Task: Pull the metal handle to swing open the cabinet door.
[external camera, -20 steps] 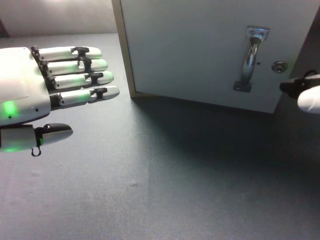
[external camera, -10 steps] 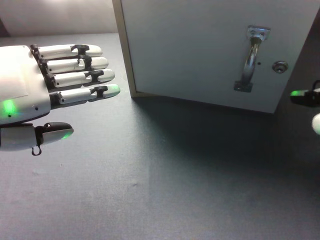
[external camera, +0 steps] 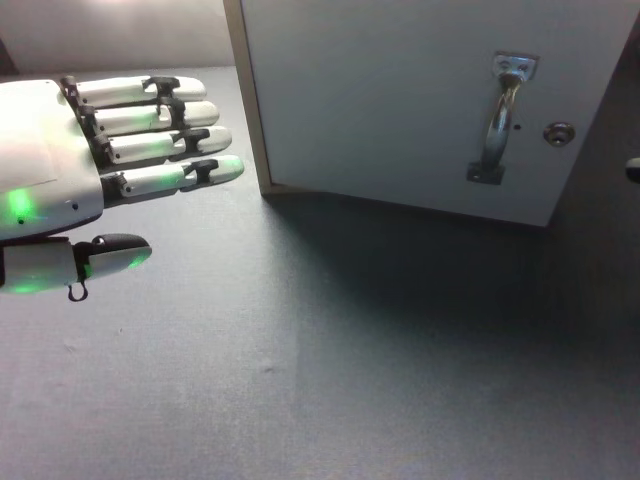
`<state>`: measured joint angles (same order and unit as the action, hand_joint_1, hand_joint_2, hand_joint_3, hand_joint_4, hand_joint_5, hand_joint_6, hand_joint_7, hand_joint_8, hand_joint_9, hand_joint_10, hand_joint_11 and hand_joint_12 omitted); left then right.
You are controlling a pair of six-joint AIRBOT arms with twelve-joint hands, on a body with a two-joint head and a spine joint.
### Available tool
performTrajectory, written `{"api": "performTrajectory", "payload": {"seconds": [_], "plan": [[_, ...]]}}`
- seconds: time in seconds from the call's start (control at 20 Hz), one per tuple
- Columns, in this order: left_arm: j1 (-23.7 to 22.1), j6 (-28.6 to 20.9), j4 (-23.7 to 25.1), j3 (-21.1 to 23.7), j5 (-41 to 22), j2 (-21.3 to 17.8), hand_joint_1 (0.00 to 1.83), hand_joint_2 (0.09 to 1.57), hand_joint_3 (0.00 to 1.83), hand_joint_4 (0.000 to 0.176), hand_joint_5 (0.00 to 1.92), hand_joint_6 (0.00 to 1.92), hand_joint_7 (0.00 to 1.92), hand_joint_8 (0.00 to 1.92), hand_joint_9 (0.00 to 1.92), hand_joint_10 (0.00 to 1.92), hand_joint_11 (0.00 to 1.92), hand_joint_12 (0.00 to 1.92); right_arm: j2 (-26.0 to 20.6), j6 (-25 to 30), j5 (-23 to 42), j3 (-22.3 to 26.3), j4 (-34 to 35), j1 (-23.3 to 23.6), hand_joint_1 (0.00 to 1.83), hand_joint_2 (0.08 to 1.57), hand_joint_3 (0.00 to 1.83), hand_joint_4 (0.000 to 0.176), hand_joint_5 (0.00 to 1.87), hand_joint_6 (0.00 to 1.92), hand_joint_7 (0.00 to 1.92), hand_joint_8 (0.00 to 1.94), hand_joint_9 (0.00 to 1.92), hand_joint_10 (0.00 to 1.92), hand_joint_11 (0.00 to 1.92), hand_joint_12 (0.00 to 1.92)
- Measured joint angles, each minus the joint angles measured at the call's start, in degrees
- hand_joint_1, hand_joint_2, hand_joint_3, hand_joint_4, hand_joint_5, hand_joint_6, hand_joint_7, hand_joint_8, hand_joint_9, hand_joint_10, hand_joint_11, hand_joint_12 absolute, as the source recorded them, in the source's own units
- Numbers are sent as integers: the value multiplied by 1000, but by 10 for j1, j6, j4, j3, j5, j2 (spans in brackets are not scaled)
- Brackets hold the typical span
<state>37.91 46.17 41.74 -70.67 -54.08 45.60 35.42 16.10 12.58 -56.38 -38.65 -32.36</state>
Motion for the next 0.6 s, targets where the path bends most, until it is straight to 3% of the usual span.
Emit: {"api": "performTrajectory", "payload": {"seconds": [0.6], "plan": [[1,0,3,1,1,3,0,1571,95,0,68,0,78,0,62,0,0,215,72,1,-55,-59,13,73,0,1568,87,0,50,0,50,0,38,0,0,180]]}}
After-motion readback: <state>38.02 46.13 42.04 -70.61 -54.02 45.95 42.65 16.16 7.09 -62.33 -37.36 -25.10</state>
